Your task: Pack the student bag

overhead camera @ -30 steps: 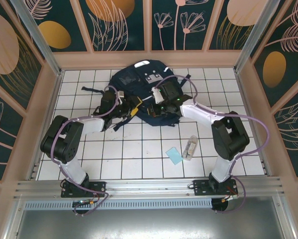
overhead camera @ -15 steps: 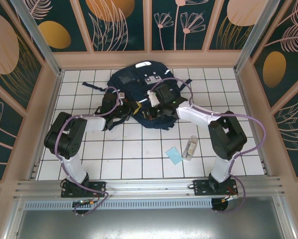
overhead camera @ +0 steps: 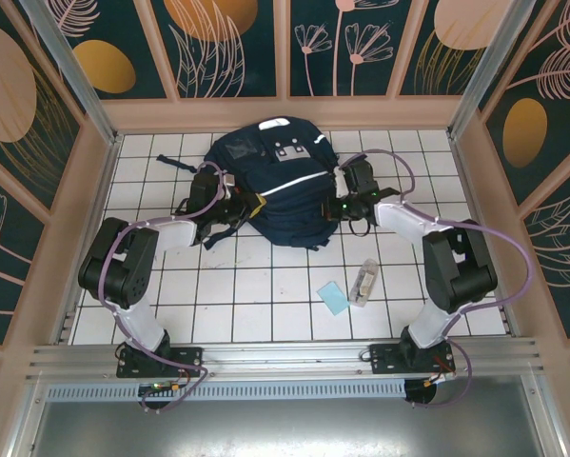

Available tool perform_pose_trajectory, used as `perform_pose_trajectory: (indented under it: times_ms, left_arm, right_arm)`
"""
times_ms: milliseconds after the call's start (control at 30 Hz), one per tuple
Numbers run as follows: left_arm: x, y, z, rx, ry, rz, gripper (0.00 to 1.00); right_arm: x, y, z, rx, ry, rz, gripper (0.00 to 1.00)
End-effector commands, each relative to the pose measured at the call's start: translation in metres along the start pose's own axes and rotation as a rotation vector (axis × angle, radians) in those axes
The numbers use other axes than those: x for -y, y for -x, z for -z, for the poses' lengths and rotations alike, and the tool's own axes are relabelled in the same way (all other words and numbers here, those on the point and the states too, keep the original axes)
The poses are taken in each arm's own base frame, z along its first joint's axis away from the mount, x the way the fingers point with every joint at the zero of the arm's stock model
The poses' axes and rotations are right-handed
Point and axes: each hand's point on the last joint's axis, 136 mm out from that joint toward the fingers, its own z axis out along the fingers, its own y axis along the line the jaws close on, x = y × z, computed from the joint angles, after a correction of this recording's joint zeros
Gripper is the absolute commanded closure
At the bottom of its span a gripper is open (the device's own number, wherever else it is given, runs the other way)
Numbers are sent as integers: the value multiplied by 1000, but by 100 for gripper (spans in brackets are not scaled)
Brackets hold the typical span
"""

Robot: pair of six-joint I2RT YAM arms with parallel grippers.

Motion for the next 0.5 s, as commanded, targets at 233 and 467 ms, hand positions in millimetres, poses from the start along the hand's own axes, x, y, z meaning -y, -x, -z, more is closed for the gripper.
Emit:
perform_pose_trajectory:
  times_ms: [233,467]
  left_arm:
    - [25,6,29,8,14,-152,100]
    - [-1,32,15,30,81,-145,100]
  right_arm:
    - [76,30,2,78,-200,-45,100]
    - [19,-7,22,60,-35,-32,100]
